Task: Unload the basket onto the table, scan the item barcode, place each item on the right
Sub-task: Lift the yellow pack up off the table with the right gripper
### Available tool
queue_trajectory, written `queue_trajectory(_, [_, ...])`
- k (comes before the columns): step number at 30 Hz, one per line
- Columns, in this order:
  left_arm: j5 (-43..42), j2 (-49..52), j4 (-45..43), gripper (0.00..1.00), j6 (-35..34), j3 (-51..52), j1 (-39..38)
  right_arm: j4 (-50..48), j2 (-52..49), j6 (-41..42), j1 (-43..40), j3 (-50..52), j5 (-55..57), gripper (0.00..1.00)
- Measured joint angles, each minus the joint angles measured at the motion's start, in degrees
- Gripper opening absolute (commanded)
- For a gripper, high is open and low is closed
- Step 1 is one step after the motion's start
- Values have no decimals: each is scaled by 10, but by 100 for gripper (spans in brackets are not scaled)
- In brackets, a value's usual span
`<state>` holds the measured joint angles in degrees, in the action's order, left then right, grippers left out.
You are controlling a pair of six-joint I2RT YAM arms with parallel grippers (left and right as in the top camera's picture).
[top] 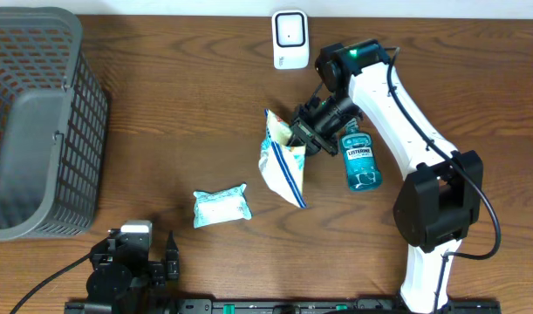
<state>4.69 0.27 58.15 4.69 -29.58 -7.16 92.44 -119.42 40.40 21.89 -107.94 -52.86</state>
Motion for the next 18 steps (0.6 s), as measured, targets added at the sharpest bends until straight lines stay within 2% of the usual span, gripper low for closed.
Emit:
queue_trajectory(7, [0,0,0,98,0,0,0,46,0,35,-3,0,-108,1])
queue_trajectory(12, [0,0,0,98,0,0,0,47,0,-15,-24,0,-209,1])
queue_trajectory(18, [0,0,0,98,0,0,0,47,0,-56,-79,0,-262,1])
